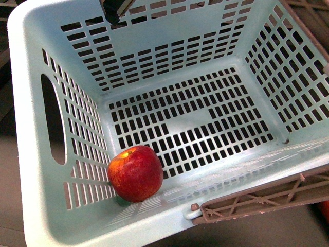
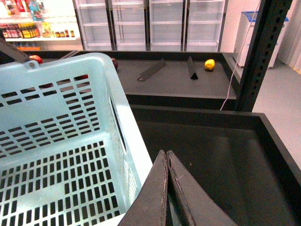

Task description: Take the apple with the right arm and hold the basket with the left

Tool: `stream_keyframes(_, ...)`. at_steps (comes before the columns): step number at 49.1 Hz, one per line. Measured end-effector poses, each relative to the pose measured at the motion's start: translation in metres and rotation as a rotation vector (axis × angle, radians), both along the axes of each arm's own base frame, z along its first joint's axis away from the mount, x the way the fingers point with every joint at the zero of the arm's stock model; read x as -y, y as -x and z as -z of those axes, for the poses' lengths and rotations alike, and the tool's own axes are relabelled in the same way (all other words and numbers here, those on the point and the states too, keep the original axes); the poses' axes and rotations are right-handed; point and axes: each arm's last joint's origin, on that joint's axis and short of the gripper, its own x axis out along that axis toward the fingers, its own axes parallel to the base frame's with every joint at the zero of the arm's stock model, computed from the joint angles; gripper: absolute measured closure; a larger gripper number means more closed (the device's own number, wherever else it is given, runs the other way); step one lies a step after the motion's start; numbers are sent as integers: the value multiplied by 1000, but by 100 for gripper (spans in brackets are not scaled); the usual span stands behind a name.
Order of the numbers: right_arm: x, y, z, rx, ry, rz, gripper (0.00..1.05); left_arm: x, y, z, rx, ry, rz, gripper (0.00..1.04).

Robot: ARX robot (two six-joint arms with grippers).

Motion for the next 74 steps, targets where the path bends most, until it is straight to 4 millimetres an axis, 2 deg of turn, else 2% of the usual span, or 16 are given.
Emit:
stream_keyframes(14, 0, 6, 1, -2, 0, 0, 103, 0, 0, 0, -1, 1, 1, 88)
stream_keyframes(22, 0, 17, 4, -10, 0, -1, 103, 0, 0, 0, -1, 1, 0, 88)
stream_keyframes(39, 0, 18, 4, -7, 1, 0, 102, 0, 0, 0, -1, 1, 0, 88)
stream_keyframes(42, 0, 18, 4, -7, 0, 0, 94, 0, 0, 0, -2, 2, 0, 88)
stream_keyframes(48, 0, 18, 4, -7, 0, 0, 66, 0, 0, 0, -2, 2, 0, 88)
stream_keyframes(51, 0, 18, 4, -7, 0, 0, 55, 0, 0, 0, -3, 3, 0, 88)
stream_keyframes(65, 0, 18, 4, -7, 0, 0, 15, 0, 0, 0, -3, 2, 0, 88)
stream_keyframes(68, 0, 18, 4, -7, 0, 0, 8, 0, 0, 0, -3, 3, 0, 88)
stream_keyframes(74, 0, 18, 4, -7, 0, 0, 9, 0, 0, 0, -2, 2, 0, 88)
